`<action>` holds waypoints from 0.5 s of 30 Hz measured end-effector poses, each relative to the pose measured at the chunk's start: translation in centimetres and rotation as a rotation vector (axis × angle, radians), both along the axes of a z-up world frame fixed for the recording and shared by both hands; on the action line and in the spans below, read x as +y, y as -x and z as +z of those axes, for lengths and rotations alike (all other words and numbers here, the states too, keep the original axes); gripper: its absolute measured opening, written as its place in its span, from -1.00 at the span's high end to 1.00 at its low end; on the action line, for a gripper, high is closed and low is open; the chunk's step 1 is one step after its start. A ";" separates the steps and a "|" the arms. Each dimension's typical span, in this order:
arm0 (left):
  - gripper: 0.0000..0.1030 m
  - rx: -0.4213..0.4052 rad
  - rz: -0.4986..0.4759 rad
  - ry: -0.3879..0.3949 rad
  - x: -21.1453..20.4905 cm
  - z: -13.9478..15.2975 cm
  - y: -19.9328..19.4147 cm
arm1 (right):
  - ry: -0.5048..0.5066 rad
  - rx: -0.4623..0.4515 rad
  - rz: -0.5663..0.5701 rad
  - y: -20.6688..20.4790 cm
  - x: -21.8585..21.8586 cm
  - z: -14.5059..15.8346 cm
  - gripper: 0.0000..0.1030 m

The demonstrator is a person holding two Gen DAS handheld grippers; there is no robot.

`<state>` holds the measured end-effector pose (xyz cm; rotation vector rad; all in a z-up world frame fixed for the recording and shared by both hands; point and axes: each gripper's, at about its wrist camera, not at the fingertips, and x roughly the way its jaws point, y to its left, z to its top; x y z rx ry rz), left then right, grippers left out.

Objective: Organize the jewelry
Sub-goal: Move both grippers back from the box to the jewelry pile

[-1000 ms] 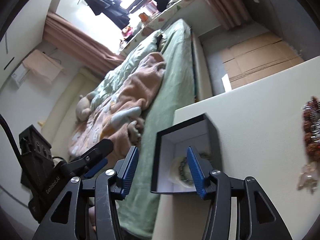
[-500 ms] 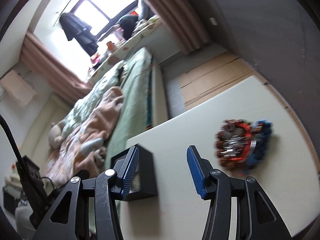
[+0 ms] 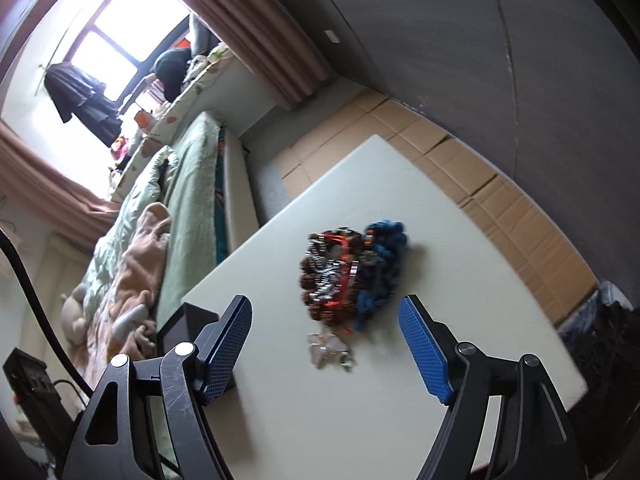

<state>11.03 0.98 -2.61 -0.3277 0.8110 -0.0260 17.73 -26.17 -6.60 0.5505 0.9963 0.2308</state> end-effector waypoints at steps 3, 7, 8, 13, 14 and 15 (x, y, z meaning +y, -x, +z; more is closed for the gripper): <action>-0.99 0.018 -0.028 0.004 -1.4 -0.6 -0.4 | 0.011 0.036 -0.011 0.0 -0.9 -0.7 -0.48; -0.98 0.018 -0.081 -0.012 -3.7 -1.2 -0.8 | 0.023 0.060 -0.028 0.1 -2.3 -1.0 -0.48; -0.98 0.022 -0.093 -0.026 -4.4 -1.4 -0.9 | 0.019 0.064 -0.030 0.1 -2.6 -1.0 -0.48; -0.77 0.048 -0.145 -0.050 -7.5 -2.9 -1.7 | 0.022 0.078 -0.054 -0.2 -4.5 -1.1 -0.48; -0.74 0.056 -0.154 -0.055 -8.0 -3.2 -2.0 | 0.020 0.085 -0.063 -0.3 -4.9 -1.2 -0.48; -0.71 0.070 -0.165 -0.064 -8.7 -3.8 -2.2 | 0.013 0.091 -0.069 -0.3 -5.2 -1.4 -0.48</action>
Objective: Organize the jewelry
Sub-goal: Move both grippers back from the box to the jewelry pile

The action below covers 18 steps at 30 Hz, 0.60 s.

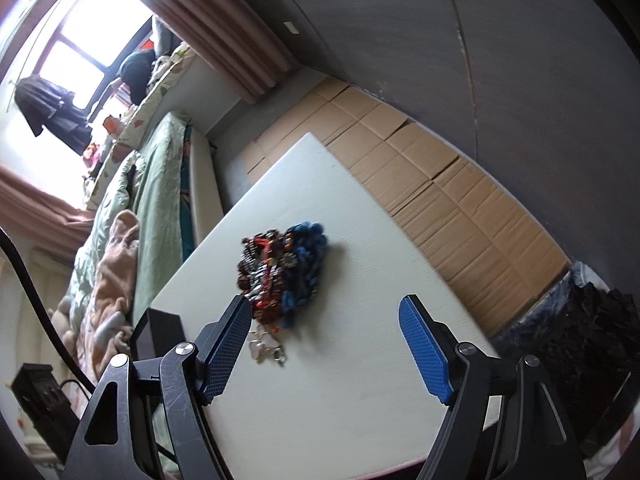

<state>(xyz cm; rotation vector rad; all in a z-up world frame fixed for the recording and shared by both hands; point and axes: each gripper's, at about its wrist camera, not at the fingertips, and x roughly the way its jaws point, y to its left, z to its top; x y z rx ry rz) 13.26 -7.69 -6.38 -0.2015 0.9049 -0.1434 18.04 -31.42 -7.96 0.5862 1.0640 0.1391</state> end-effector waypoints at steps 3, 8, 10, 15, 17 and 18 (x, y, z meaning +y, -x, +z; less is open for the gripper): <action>-0.68 0.022 -0.009 -0.015 -1.2 -1.3 -0.7 | -0.022 0.017 -0.006 -0.3 -0.6 -0.3 -0.48; -0.53 0.057 -0.025 -0.051 -2.7 -3.3 -1.9 | -0.056 0.031 -0.009 -0.7 -1.1 -0.6 -0.48; -0.53 0.069 -0.021 -0.065 -3.1 -3.9 -2.3 | -0.063 0.034 -0.007 -0.8 -1.2 -0.6 -0.48; -0.46 0.087 -0.025 -0.097 -4.1 -5.2 -3.2 | -0.088 0.048 0.006 -1.3 -1.1 -0.8 -0.48; -0.42 0.086 -0.023 -0.121 -4.5 -5.4 -3.4 | -0.104 0.054 0.007 -1.4 -1.1 -1.0 -0.48; -0.39 0.087 -0.024 -0.138 -4.8 -5.6 -3.5 | -0.111 0.057 0.007 -1.4 -1.1 -1.0 -0.48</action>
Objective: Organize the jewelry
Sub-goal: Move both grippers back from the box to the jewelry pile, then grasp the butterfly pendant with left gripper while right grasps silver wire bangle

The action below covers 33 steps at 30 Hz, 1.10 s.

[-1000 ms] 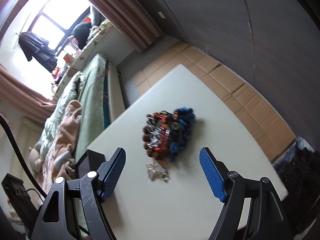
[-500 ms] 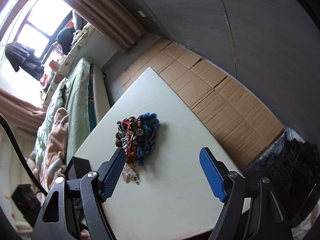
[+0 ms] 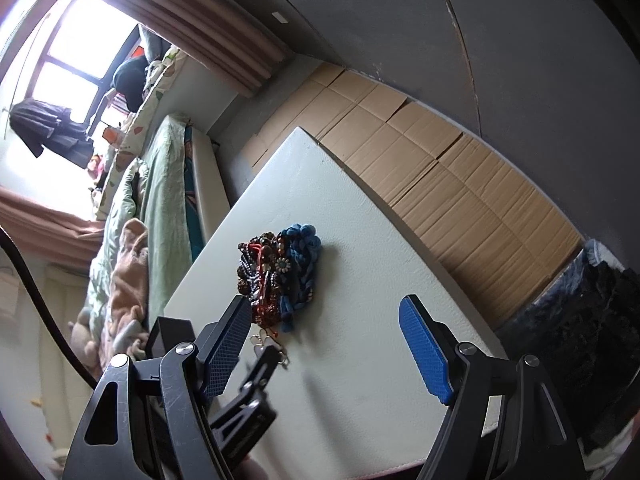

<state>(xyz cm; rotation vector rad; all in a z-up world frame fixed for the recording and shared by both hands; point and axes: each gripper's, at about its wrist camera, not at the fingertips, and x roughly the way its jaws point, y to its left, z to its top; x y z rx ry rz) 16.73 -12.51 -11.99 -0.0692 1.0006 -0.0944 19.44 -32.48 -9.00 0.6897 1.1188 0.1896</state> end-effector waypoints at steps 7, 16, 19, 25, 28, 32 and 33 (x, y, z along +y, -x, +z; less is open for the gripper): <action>-0.22 -0.027 -0.022 -0.086 -1.3 -0.5 0.1 | -0.011 0.008 0.015 -0.1 0.4 -0.2 -0.48; 0.18 -0.015 -0.033 -0.042 -0.2 0.1 0.4 | 0.022 0.006 0.052 -0.4 1.6 -0.4 -0.48; 0.18 -0.029 -0.019 -0.018 0.8 0.9 0.3 | 0.007 -0.013 0.067 -0.6 2.3 -0.4 -0.48; 0.18 -0.059 0.005 0.025 2.6 2.6 0.8 | -0.040 -0.058 0.100 -1.0 4.0 -0.3 -0.17; 0.18 -0.076 0.018 0.040 3.4 3.4 1.0 | -0.071 -0.058 0.107 -1.5 4.7 -0.9 0.13; 0.18 -0.097 0.034 0.063 4.5 4.3 1.2 | -0.123 -0.036 0.099 -2.4 5.2 -2.3 0.45; 0.18 -0.100 0.036 0.066 4.7 4.5 1.2 | -0.138 -0.031 0.095 -2.7 5.3 -2.7 0.50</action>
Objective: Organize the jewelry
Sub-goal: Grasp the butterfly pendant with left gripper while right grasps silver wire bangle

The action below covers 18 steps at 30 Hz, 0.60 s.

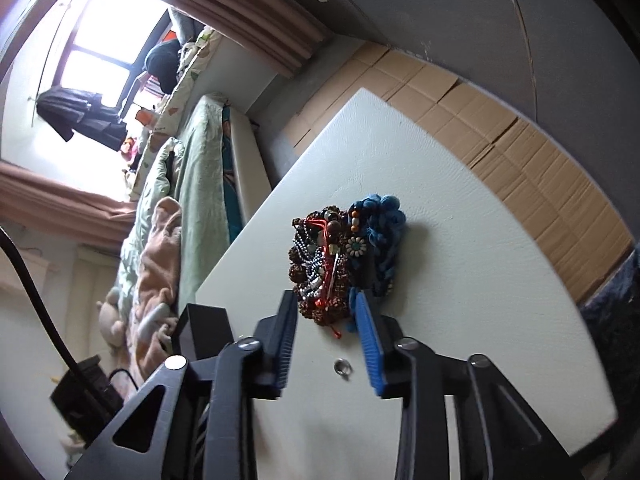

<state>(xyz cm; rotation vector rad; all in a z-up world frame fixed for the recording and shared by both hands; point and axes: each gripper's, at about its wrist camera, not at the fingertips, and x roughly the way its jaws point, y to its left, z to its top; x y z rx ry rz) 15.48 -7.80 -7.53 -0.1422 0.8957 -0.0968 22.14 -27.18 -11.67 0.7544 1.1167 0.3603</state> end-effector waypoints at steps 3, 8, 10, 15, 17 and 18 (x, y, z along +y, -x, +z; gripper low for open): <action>0.18 -0.007 0.007 0.011 0.6 0.4 0.1 | -0.028 0.019 -0.015 -0.5 0.0 -0.9 0.56; 0.18 -0.022 0.017 0.023 1.8 1.1 0.2 | -0.049 0.029 -0.045 -1.2 -0.1 -1.9 0.60; 0.18 -0.025 0.021 0.027 2.2 1.3 0.3 | -0.061 0.032 -0.052 -1.5 -0.4 -2.3 0.67; 0.18 -0.028 0.028 0.033 2.9 1.6 0.6 | -0.142 0.058 -0.049 -1.9 -0.2 -3.3 0.75; 0.18 -0.030 0.028 0.034 3.0 1.7 0.7 | -0.149 0.067 -0.046 -1.9 -0.1 -3.6 0.75; 0.18 -0.032 0.028 0.032 3.1 1.8 0.8 | -0.152 0.069 -0.048 -1.8 0.0 -3.6 0.79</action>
